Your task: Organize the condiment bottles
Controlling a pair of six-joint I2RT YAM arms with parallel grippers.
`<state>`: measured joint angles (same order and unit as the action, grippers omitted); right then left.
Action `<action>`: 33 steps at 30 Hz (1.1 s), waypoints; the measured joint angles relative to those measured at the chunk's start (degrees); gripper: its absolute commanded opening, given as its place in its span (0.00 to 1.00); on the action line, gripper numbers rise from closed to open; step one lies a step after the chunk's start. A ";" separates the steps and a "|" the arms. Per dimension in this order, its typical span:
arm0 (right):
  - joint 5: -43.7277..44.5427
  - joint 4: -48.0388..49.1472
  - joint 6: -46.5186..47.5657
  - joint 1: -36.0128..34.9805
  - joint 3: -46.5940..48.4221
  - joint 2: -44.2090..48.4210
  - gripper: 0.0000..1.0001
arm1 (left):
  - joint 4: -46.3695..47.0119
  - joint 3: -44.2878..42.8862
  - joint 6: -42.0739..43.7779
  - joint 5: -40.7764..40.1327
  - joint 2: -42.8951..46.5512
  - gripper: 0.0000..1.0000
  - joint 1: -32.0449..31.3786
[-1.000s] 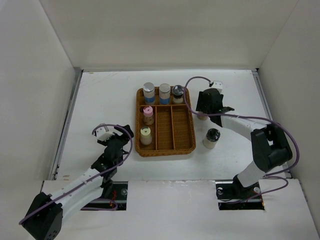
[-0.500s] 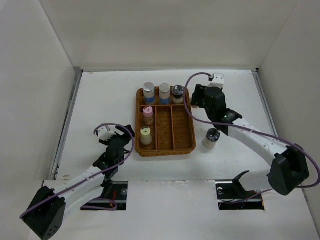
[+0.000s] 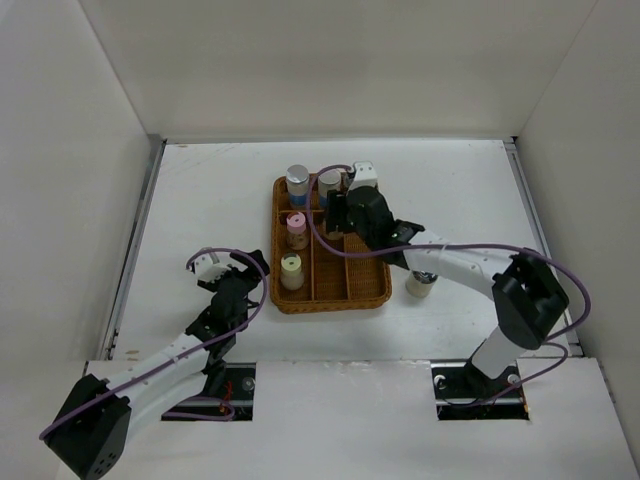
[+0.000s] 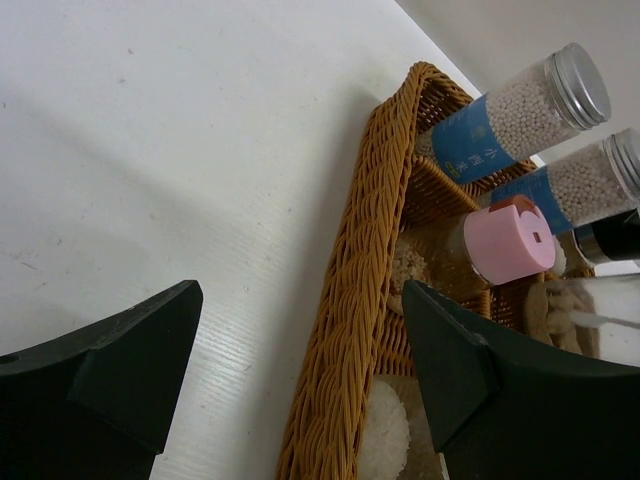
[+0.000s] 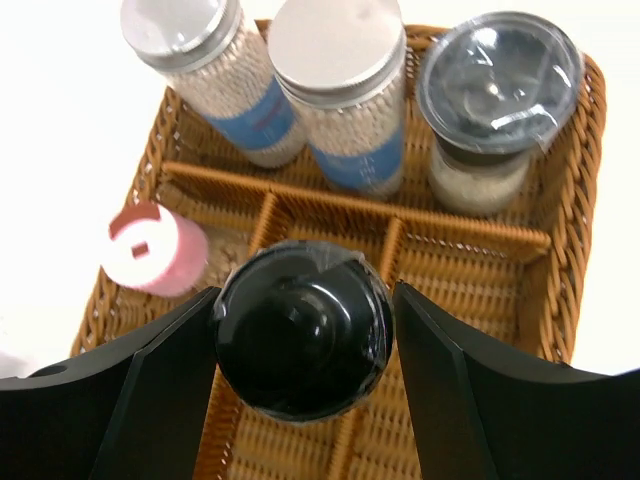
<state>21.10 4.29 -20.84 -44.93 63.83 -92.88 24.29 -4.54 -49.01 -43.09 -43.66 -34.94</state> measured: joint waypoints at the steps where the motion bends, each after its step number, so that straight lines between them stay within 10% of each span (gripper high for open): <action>1: -0.09 0.20 -0.02 -0.11 0.50 -0.42 0.57 | 0.00 0.00 -0.04 0.00 0.00 0.81 -0.02; 12: -0.13 1.70 -0.24 -0.17 3.63 -9.05 0.60 | 0.00 0.00 -0.15 0.02 0.39 0.82 -0.48; 21: 1.01 2.58 -0.11 -1.42 3.72 -9.11 0.95 | 0.02 0.02 -0.28 0.04 0.48 0.82 -0.50; 33: 10.78 -1.38 -1.46 -1.29 -17.35 31.34 0.98 | 0.85 0.02 -0.26 0.33 -0.42 0.82 -0.81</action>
<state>31.88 2.92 -22.31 -46.22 46.48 -61.54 25.15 -4.51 -49.28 -42.76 -44.07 -35.75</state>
